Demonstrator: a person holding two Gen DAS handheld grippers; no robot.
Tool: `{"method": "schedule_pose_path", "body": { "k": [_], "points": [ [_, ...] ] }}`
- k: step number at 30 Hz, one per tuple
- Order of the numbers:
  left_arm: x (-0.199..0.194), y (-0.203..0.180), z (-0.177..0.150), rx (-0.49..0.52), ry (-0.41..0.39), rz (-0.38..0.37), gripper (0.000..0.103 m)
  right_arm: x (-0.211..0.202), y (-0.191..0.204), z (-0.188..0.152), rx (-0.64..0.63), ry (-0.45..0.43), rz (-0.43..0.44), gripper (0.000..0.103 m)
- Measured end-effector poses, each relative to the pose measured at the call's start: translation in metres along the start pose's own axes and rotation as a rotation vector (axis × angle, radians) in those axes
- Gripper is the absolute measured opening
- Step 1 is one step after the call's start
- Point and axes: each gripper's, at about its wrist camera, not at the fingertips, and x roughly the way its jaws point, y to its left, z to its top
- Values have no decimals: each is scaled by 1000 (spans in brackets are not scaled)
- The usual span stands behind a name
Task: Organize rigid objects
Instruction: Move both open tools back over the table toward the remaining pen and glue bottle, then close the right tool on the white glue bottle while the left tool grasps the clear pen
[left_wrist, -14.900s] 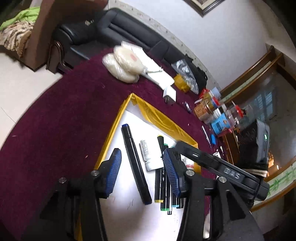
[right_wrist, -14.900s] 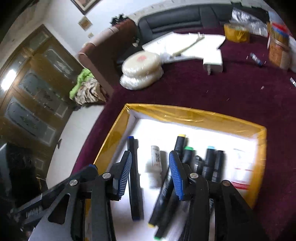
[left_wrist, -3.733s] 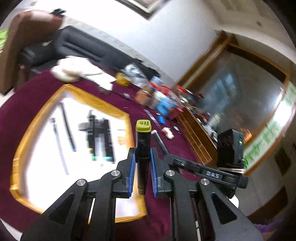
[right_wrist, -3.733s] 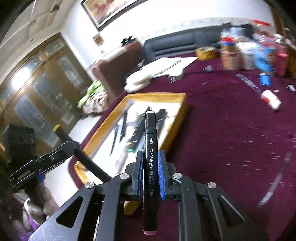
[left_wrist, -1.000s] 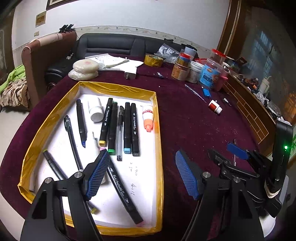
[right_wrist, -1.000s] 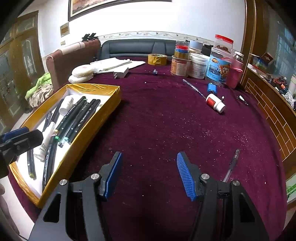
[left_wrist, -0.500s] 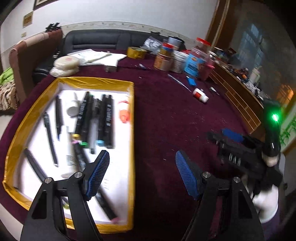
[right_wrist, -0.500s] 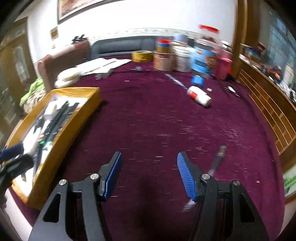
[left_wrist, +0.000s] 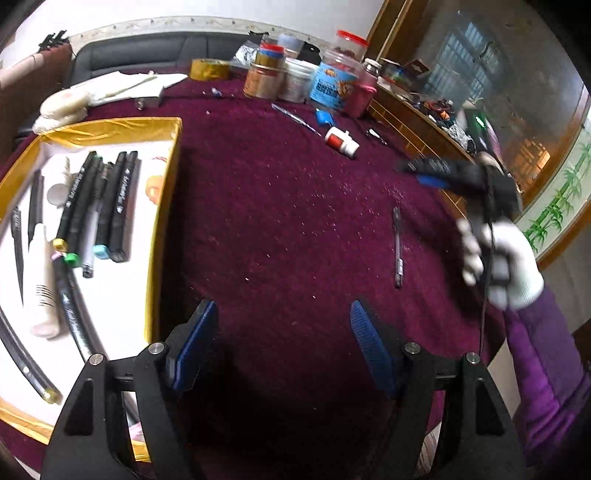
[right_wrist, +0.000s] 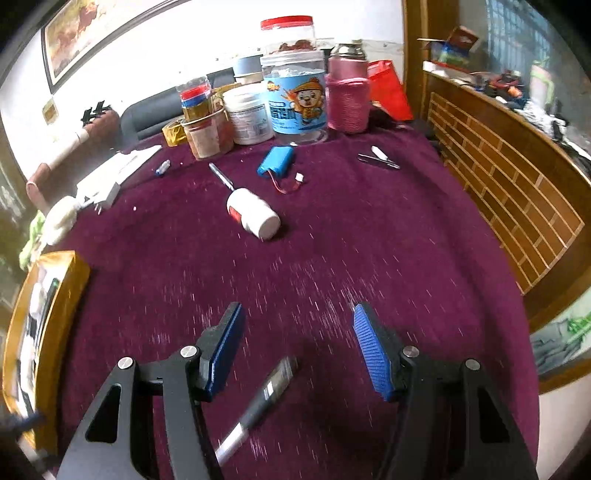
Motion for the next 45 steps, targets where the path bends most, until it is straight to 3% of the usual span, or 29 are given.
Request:
{"method": "schedule_pose_path", "body": {
  "k": [7, 15, 16, 17, 18, 27, 33, 38, 42, 44, 45],
  "points": [
    [6, -2, -1, -6, 44, -33, 74, 52, 31, 49, -68, 33, 56, 56],
    [6, -8, 3, 21, 56, -39, 74, 113, 56, 69, -167, 100, -16, 55],
    [8, -8, 4, 21, 61, -39, 74, 116, 55, 69, -163, 111, -13, 52],
    [9, -9, 4, 20, 67, -41, 74, 118, 52, 67, -154, 129, -17, 37],
    [11, -9, 5, 19, 72, -45, 74, 118, 49, 65, -142, 143, -6, 28],
    [33, -36, 21, 73, 96, -71, 74, 43, -13, 5, -14, 115, 124, 25],
    [62, -93, 31, 191, 115, -119, 74, -2, -59, -40, 105, 95, 213, 25],
    [91, -144, 44, 371, 67, -72, 73, -22, -71, -60, 126, 53, 215, 25],
    [129, -165, 58, 466, 93, 1, 72, -30, -69, -66, 110, 32, 203, 25],
    [153, -163, 57, 474, 163, 30, 59, -30, -66, -70, 101, 38, 192, 25],
    [150, -160, 56, 472, 118, 10, 45, -29, -64, -72, 92, 43, 185, 25]
  ]
}}
